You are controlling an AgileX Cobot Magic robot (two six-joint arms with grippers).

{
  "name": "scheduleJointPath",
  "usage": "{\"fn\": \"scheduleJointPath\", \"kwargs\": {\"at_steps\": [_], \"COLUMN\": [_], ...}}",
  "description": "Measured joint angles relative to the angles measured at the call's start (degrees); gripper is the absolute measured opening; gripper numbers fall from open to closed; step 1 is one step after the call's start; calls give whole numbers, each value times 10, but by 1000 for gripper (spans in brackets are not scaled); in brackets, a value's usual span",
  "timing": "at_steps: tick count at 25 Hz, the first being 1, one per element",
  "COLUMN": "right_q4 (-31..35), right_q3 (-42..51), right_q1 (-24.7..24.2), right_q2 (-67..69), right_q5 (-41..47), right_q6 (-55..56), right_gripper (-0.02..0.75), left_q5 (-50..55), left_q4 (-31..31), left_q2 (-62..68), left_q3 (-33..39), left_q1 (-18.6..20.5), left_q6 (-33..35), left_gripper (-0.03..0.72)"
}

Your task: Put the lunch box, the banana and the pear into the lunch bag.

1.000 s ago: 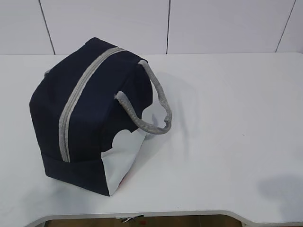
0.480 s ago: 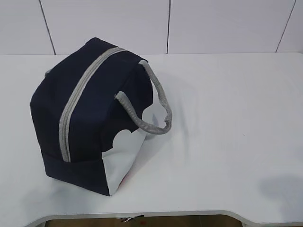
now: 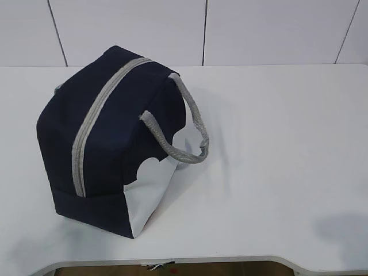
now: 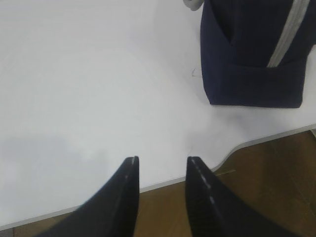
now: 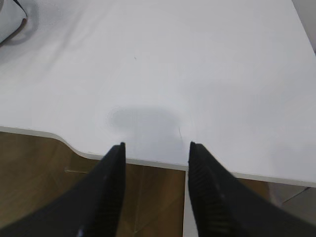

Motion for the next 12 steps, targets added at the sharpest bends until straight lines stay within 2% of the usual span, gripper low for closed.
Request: {"fn": "scheduleJointPath", "kwargs": {"at_steps": [5, 12], "right_q4": [0, 0], "right_q3": [0, 0], "right_q1": [0, 0], "right_q2": [0, 0], "right_q5": [0, 0], "right_q6": [0, 0], "right_gripper": [355, 355], "left_q5": [0, 0], "left_q4": [0, 0], "left_q2": [0, 0], "left_q3": [0, 0], "left_q1": [25, 27], "left_q6": [0, 0], "left_gripper": [242, 242]}}
